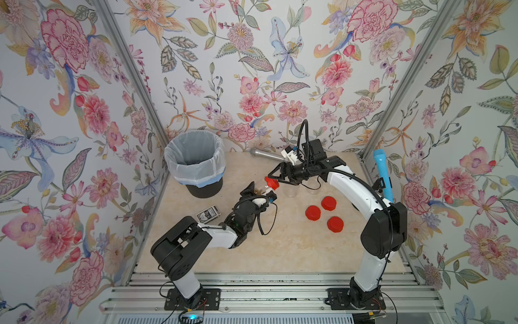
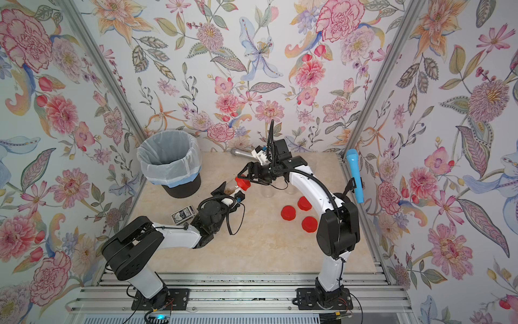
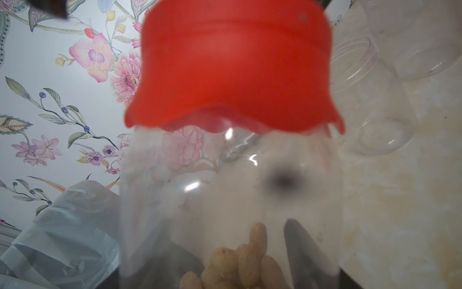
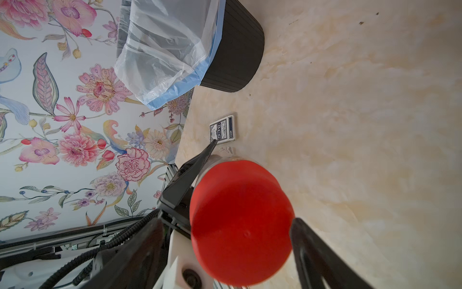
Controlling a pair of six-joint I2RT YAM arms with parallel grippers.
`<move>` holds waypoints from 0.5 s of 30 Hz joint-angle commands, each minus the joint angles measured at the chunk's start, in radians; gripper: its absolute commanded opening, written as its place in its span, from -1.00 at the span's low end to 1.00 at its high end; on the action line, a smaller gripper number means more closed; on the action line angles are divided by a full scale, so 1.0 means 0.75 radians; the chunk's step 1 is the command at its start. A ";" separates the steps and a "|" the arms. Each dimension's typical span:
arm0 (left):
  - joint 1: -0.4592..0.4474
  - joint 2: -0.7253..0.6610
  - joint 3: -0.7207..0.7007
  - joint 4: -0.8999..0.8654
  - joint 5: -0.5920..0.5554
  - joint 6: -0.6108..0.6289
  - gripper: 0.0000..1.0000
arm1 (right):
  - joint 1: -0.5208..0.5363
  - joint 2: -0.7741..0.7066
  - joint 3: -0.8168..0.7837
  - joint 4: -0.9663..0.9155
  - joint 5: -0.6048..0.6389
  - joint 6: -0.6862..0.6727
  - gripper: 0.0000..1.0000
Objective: Empty moldy peanuts from jars
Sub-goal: Unscrew the lid from the jar.
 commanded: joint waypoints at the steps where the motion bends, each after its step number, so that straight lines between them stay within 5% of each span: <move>1: -0.019 -0.026 0.036 0.061 -0.024 0.019 -0.12 | 0.024 0.019 0.030 -0.040 -0.005 -0.038 0.62; 15: -0.022 -0.039 0.024 0.075 -0.033 0.020 -0.13 | 0.035 0.060 0.009 -0.048 0.040 -0.064 0.64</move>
